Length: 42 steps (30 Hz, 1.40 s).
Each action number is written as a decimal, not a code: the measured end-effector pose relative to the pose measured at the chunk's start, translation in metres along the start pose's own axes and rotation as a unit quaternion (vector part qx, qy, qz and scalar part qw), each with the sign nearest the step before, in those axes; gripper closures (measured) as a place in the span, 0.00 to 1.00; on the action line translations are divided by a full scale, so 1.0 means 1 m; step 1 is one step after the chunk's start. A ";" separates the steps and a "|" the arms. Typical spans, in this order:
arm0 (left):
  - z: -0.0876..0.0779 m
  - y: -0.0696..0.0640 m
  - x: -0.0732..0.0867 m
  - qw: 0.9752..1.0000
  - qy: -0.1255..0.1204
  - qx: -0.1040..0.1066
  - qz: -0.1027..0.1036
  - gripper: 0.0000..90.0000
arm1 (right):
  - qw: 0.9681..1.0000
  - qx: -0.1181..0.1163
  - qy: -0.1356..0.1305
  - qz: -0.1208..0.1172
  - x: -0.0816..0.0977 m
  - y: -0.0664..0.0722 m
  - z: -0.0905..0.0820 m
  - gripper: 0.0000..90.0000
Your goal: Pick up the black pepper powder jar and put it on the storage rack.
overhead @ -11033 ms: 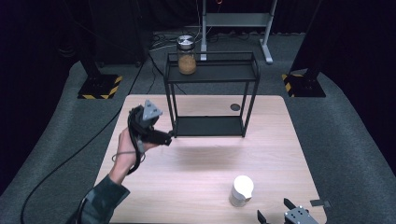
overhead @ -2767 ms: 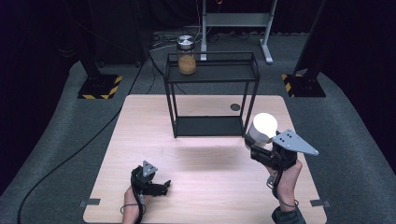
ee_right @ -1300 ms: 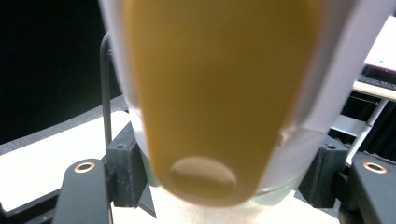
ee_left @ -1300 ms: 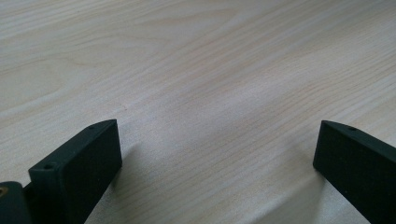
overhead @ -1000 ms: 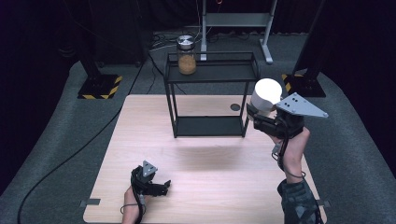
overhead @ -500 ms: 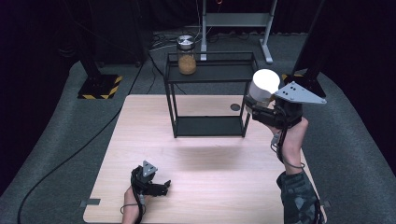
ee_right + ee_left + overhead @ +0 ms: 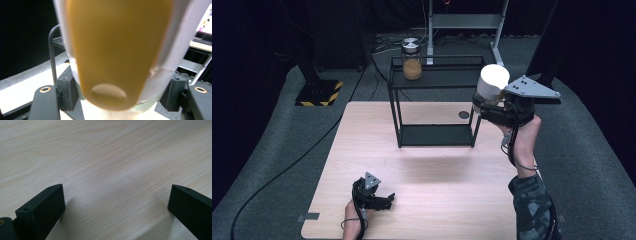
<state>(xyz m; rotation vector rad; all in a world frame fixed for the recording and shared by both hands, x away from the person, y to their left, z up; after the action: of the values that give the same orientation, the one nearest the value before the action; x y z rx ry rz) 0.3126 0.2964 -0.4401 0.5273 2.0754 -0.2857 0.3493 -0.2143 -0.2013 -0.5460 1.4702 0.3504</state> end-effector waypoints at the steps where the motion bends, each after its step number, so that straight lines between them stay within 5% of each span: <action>1: 0.000 0.000 0.000 1.000 0.000 0.000 0.000 0.01 | 1.000 -0.002 0.002 0.001 -0.002 -0.001 0.002 0.33; 42: 0.000 0.001 0.000 1.000 0.001 0.003 0.003 0.01 | 0.997 -0.002 0.059 0.047 -0.038 -0.037 0.092 0.34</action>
<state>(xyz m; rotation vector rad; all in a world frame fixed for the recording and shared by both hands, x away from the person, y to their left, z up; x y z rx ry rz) 0.3130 0.2968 -0.4397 0.5380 2.0757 -0.2890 0.4431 -0.1908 -0.1576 -0.5082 1.6133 0.4003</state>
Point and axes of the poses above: each handheld gripper's, and its own axes: z roughly forward along the jaws, x roughly out of its underside, y roughly to its left, the point moved 1 cm from there along z, roughly forward along the jaws, and after that the axes turned 11 degrees about -y, right-handed, at the moved point
